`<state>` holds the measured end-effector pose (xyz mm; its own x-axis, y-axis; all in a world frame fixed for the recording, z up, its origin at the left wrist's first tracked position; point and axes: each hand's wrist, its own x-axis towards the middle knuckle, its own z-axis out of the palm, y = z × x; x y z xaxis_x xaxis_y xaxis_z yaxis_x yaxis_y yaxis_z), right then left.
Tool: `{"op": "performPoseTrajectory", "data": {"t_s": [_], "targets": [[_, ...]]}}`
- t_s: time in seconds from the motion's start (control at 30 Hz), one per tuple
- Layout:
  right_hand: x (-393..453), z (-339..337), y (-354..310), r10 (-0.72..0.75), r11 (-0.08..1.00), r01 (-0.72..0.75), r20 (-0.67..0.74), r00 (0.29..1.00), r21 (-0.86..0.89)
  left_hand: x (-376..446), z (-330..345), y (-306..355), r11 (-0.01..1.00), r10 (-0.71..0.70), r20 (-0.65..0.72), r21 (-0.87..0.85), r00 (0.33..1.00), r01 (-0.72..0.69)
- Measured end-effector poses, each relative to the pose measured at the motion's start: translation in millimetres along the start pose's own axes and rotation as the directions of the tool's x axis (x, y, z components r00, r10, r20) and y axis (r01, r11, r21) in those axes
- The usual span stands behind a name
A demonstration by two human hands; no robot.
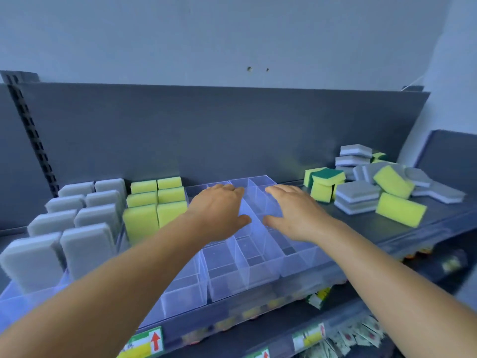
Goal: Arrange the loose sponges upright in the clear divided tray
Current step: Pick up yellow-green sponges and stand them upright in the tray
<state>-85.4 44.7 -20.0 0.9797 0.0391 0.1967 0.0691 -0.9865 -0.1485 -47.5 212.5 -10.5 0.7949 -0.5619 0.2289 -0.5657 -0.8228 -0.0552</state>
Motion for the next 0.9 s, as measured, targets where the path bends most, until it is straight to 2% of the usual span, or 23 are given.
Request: {"op": "performPoseTrajectory", "data": {"t_s": [0.17, 0.57, 0.77, 0.9], "targets": [[7, -7, 61, 0.060, 0.998, -0.060, -0.012, 0.998, -0.019, 46, 10, 37, 0.999, 0.035, 0.000, -0.039, 0.999, -0.035], [59, -13, 214, 0.167, 0.985, -0.166, 0.007, 0.986, -0.041, 188, 56, 135, 0.996, 0.071, 0.100, -0.060, 0.993, -0.065], [89, -9, 258, 0.137, 0.990, -0.136, 0.036, 0.990, -0.023, 242, 88, 164, 0.995, -0.012, 0.166, -0.100, 0.986, 0.029], [107, -7, 271, 0.130, 0.992, -0.130, 0.003, 0.992, 0.000, 264, 105, 168, 0.991, -0.077, 0.218, -0.089, 0.973, 0.098]]}}
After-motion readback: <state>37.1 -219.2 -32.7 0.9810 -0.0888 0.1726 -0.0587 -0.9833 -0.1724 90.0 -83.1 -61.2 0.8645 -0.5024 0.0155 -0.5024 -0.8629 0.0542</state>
